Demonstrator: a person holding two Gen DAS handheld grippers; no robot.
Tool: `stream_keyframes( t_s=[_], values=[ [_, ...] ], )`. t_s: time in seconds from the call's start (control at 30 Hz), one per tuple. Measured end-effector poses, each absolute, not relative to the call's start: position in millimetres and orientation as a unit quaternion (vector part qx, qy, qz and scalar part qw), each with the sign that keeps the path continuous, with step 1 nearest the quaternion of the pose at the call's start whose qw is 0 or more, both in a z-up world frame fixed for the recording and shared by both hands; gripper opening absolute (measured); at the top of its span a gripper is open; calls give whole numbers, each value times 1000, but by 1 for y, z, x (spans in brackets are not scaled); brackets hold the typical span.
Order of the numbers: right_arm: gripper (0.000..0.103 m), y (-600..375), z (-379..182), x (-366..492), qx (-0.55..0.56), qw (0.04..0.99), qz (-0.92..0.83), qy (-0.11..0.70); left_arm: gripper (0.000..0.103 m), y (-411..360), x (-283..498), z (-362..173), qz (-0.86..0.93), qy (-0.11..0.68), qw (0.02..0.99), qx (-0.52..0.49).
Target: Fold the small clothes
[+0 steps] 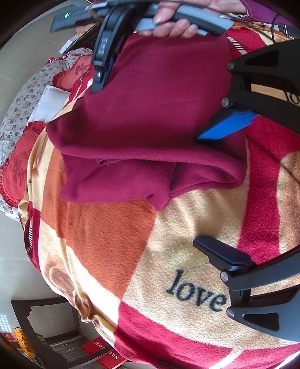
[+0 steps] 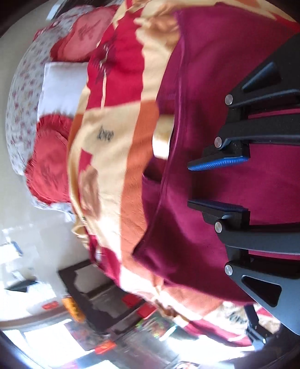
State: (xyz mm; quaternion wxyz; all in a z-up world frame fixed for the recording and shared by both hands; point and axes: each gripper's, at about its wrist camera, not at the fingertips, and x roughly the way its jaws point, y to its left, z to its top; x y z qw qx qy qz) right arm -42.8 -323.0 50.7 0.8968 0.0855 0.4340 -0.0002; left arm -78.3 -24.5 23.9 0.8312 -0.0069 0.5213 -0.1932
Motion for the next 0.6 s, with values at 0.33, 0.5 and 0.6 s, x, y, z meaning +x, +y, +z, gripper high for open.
stream_keyframes(
  t_s=[0.33,0.5,0.6],
  values=[
    [10,-302,56,-28,125,888,22,442,90,-24,-78,21,-199,516,833,-15],
    [25,-260,64,-9,136,874,113,454,90,-12,-80,22,-213,509,833,-45],
    [29,-234,47,8,109,863,113,481,90,-7,-80,22,-219,511,829,-54]
  ],
)
